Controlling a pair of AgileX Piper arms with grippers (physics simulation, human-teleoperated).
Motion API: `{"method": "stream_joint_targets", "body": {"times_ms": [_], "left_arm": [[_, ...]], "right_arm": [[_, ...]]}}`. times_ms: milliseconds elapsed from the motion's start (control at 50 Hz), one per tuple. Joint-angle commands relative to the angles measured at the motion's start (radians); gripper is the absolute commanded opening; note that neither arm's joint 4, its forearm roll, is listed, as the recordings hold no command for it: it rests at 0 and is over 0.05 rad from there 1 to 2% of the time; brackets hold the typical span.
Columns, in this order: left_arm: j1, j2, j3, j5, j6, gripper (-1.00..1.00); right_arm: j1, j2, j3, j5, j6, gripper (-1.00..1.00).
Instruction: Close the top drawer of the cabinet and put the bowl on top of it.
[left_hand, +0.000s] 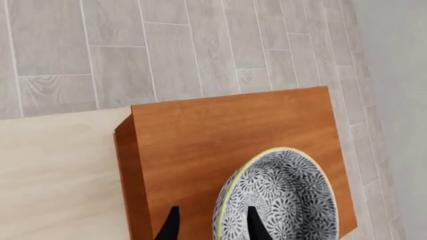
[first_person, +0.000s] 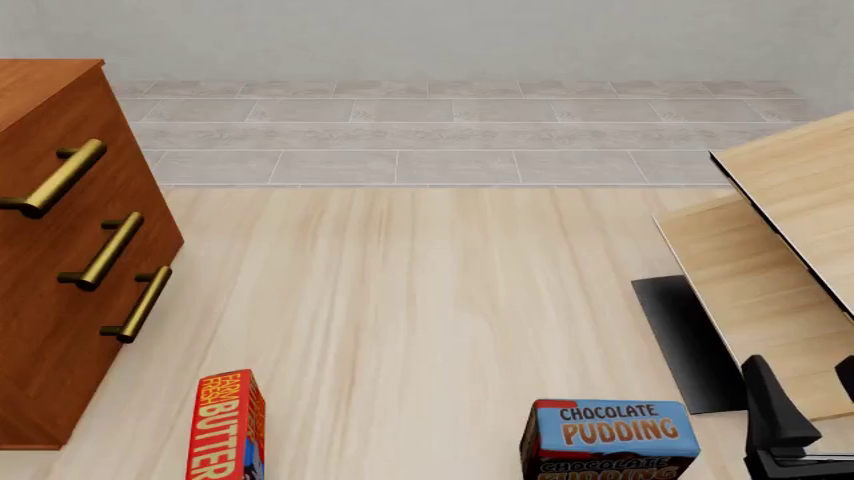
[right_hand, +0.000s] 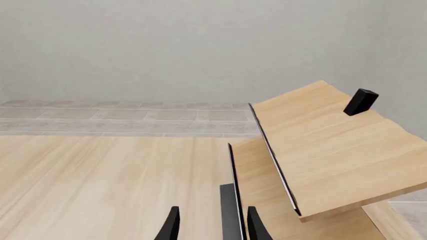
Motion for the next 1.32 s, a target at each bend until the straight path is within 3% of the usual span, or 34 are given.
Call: {"method": "stream_joint_targets", "body": {"times_ms": [20, 540, 980, 1320], "left_arm": [[-0.007, -0.029, -0.006, 0.000, -0.014, 1.00], [0.041, -0.116, -0.039, 0.000, -0.043, 1.00], [0.013, -0.212, -0.094, 0.000, -0.095, 1.00], [-0.051, -0.339, -0.186, 0.000, -0.186, 1.00]], "right_arm": [[0.003, -0.001, 0.001, -0.001, -0.002, 1.00], [0.000, -0.002, -0.004, -0.006, 0.001, 1.00], [-0.005, -0.002, -0.003, -0.010, 0.004, 1.00], [-0.006, -0.002, -0.007, -0.004, -0.004, 1.00]]}}
